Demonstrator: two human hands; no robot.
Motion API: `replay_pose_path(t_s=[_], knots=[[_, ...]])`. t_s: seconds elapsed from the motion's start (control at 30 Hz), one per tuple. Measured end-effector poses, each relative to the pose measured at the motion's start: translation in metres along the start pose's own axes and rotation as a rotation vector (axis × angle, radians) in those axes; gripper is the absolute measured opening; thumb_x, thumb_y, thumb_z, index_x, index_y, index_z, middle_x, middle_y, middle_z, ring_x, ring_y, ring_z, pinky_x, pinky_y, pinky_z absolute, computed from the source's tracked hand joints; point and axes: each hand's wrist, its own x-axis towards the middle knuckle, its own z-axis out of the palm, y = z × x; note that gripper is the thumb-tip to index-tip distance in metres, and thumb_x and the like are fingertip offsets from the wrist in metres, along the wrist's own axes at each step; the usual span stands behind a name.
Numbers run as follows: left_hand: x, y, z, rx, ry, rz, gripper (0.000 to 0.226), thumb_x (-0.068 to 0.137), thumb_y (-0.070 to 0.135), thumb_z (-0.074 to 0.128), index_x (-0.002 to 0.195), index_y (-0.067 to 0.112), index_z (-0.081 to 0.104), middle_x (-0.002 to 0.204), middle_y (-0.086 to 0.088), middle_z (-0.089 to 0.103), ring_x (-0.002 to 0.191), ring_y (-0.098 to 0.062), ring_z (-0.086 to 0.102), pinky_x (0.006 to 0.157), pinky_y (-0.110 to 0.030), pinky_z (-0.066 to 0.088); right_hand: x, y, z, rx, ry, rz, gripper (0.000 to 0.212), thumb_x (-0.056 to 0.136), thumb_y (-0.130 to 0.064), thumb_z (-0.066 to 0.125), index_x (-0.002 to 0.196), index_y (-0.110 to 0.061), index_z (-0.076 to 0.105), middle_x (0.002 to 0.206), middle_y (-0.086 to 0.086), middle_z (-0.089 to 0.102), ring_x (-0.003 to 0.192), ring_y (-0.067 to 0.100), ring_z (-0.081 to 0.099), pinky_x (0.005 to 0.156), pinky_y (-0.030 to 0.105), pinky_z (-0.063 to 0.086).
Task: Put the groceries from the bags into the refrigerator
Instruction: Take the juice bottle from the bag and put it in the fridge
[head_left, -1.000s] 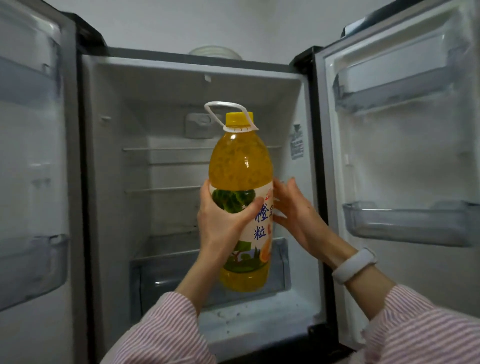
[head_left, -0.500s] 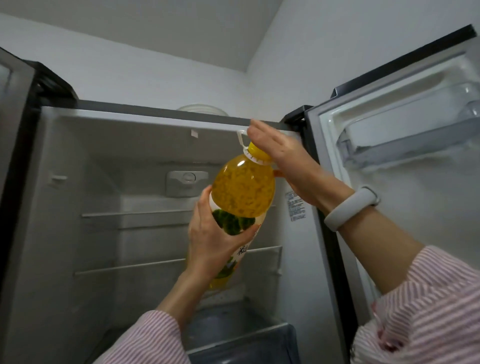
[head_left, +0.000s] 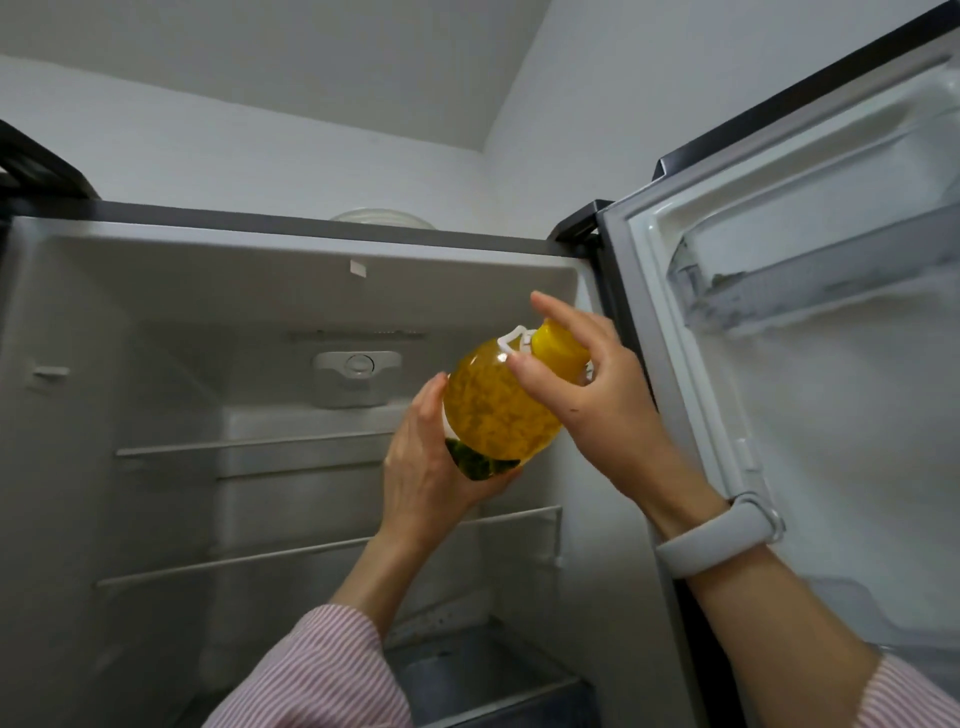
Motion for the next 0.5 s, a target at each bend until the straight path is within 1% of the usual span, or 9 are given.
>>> replay_pose_path(t_s=[0.07, 0.17, 0.23, 0.27, 0.33, 0.4, 0.43, 0.5], knots=[[0.005, 0.001, 0.005, -0.013, -0.028, 0.009, 0.106, 0.053, 0.061, 0.076, 0.134, 0.021, 0.021, 0.131, -0.015, 0.05, 0.111, -0.03, 0.057, 0.079, -0.03, 0.041, 0.001, 0.005, -0.001, -0.017, 0.03, -0.019, 0.048, 0.083, -0.029, 0.063, 0.125, -0.037, 0.043, 0.125, -0.007, 0.037, 0.11, 0.005, 0.043, 0.087, 0.016, 0.045], [0.003, -0.002, 0.013, -0.014, -0.091, -0.019, 0.106, 0.051, 0.053, 0.082, 0.133, 0.028, 0.018, 0.129, -0.011, 0.054, 0.107, -0.029, 0.06, 0.078, -0.03, 0.043, -0.002, 0.017, 0.001, -0.037, 0.056, -0.006, 0.051, 0.082, -0.028, 0.064, 0.129, -0.033, 0.043, 0.126, -0.006, 0.037, 0.115, 0.007, 0.042, 0.094, 0.024, 0.044], [-0.003, -0.011, 0.021, -0.002, -0.106, -0.021, 0.108, 0.05, 0.051, 0.083, 0.134, 0.026, 0.02, 0.126, -0.01, 0.057, 0.102, -0.029, 0.063, 0.075, -0.03, 0.047, -0.009, 0.029, 0.007, -0.071, 0.055, 0.0, 0.053, 0.081, -0.027, 0.066, 0.129, -0.03, 0.044, 0.126, -0.002, 0.038, 0.116, 0.011, 0.043, 0.099, 0.029, 0.044], [-0.008, -0.016, 0.026, -0.003, -0.113, -0.018, 0.109, 0.049, 0.05, 0.084, 0.134, 0.025, 0.021, 0.126, -0.01, 0.057, 0.102, -0.029, 0.063, 0.075, -0.03, 0.048, -0.014, 0.037, 0.01, -0.089, 0.054, 0.004, 0.053, 0.08, -0.028, 0.067, 0.128, -0.031, 0.044, 0.125, -0.003, 0.037, 0.116, 0.011, 0.043, 0.1, 0.031, 0.044], [-0.015, -0.026, 0.033, -0.009, -0.139, 0.01, 0.109, 0.048, 0.05, 0.085, 0.135, 0.024, 0.023, 0.129, -0.01, 0.056, 0.106, -0.028, 0.062, 0.078, -0.033, 0.05, -0.022, 0.052, 0.014, -0.09, 0.061, 0.029, 0.055, 0.079, -0.028, 0.068, 0.127, -0.034, 0.041, 0.123, -0.006, 0.034, 0.116, 0.008, 0.041, 0.101, 0.033, 0.044], [-0.018, -0.038, 0.04, 0.008, -0.168, 0.015, 0.111, 0.048, 0.052, 0.084, 0.135, 0.025, 0.022, 0.133, -0.007, 0.053, 0.112, -0.026, 0.059, 0.084, -0.037, 0.05, -0.025, 0.07, 0.02, -0.104, 0.079, 0.053, 0.061, 0.078, -0.028, 0.069, 0.131, -0.031, 0.038, 0.122, -0.009, 0.031, 0.117, 0.007, 0.04, 0.101, 0.028, 0.043], [-0.02, -0.044, 0.043, 0.037, -0.195, 0.01, 0.111, 0.047, 0.054, 0.084, 0.136, 0.026, 0.021, 0.135, -0.006, 0.051, 0.115, -0.025, 0.056, 0.086, -0.039, 0.049, -0.028, 0.078, 0.024, -0.11, 0.089, 0.069, 0.063, 0.078, -0.028, 0.069, 0.132, -0.031, 0.036, 0.122, -0.01, 0.029, 0.118, 0.007, 0.039, 0.099, 0.021, 0.043], [-0.017, -0.048, 0.045, 0.112, -0.249, 0.04, 0.113, 0.048, 0.057, 0.082, 0.138, 0.029, 0.019, 0.137, -0.005, 0.046, 0.12, -0.024, 0.049, 0.09, -0.041, 0.046, -0.032, 0.086, 0.025, -0.103, 0.128, 0.084, 0.065, 0.078, -0.027, 0.069, 0.132, -0.031, 0.034, 0.123, -0.011, 0.027, 0.118, 0.006, 0.037, 0.089, 0.003, 0.04]])
